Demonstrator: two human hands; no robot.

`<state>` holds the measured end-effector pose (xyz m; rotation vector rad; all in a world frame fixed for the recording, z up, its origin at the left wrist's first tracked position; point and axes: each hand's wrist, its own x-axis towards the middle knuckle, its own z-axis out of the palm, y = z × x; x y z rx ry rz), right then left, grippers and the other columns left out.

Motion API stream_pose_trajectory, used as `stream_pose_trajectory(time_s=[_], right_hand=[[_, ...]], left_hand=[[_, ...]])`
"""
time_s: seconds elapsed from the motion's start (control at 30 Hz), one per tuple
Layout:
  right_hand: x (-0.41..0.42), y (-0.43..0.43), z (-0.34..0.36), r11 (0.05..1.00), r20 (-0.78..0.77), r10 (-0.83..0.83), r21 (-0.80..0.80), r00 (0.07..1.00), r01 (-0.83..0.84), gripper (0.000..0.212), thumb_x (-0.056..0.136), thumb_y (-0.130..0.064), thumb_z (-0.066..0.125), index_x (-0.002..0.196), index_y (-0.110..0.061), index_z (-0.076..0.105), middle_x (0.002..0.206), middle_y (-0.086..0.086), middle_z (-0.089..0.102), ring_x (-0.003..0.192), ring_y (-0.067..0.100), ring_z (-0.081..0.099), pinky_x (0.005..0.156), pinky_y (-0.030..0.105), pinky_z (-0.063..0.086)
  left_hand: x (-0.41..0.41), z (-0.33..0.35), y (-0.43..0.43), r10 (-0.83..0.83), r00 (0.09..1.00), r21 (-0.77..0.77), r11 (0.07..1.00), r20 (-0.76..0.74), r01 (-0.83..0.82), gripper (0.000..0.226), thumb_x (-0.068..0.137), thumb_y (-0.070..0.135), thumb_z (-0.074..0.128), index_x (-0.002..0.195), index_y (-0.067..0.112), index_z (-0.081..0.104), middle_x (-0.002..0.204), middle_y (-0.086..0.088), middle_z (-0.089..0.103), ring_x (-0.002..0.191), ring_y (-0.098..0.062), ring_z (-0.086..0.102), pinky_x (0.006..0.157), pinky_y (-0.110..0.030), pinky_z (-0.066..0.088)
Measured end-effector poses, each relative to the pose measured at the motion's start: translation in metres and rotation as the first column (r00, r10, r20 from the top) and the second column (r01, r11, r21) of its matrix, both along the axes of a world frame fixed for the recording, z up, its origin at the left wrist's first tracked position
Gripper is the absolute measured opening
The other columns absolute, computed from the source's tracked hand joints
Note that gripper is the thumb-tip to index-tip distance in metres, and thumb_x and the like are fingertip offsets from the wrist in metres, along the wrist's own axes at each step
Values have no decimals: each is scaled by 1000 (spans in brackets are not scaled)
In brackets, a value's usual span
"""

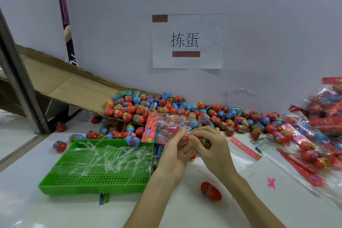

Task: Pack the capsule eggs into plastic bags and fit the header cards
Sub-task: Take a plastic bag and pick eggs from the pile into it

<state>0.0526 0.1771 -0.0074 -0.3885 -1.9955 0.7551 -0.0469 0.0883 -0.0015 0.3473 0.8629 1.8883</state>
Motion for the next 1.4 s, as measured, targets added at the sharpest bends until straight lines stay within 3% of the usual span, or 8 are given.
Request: stream_pose_trajectory(time_s=[0.27,0.4,0.53,0.73,0.9,1.17,1.27,1.4], right_hand=[[8,5,10,951,-85,83,-292,993,-104,31,89,-21,42,98,-25,71,103,-10,52,96,6,55,79,17,47],[7,2,9,982,-100,2,-185,995,-21,43,91,-10,69,125,-35,59,110,-24,57,103,7,62,82,18,54],[5,2,7,981,-187,-2,-193,982,-35,43,79,-14,87,110,-29,60,102,-16,68,94,13,73,78,22,60],[6,3,6,989,-144,-143,-47,979,137,33,82,-31,78,114,-26,77,102,-5,57,96,6,57,78,13,48],[3,1,2,989,-114,-141,-61,983,135,33,84,-12,82,110,-29,72,89,-14,69,80,12,64,69,21,50],[3,7,1,998,-30,-56,-34,998,55,58,91,15,56,128,-28,68,119,-25,65,108,1,57,92,17,48],[7,16,2,983,-96,-169,-88,981,161,47,91,13,59,113,-25,74,111,-15,71,102,0,63,85,15,53],[9,20,-7,993,144,-94,-60,985,104,29,92,-4,70,97,-32,75,95,-21,70,86,-1,64,70,14,50]], left_hand=[[0,0,1,56,998,-4,998,25,-56,27,99,23,63,121,8,69,119,-18,75,109,-33,74,82,-37,64],[-2,-1,1,54,999,-9,999,-3,-54,23,98,25,65,113,12,77,118,-16,76,104,-30,76,86,-39,63],[0,-2,0,19,997,-43,999,-71,-22,19,94,32,69,97,21,85,114,-11,78,101,-25,77,100,-42,55],[5,1,2,-46,998,13,999,-39,46,24,83,27,75,102,15,84,105,-12,78,100,-27,76,84,-36,62],[6,-1,1,-104,994,19,994,-38,104,22,98,20,66,108,8,81,120,-19,74,112,-32,73,95,-40,60],[-6,-1,1,68,997,57,996,45,-71,31,91,20,68,117,3,74,120,-18,75,103,-29,76,80,-34,63],[-14,1,-1,137,980,89,985,144,-151,31,96,21,64,119,1,71,122,-18,74,112,-30,74,79,-33,64],[-17,3,-5,163,965,74,981,206,-181,30,103,23,59,118,2,72,124,-17,73,110,-27,75,83,-32,61]])
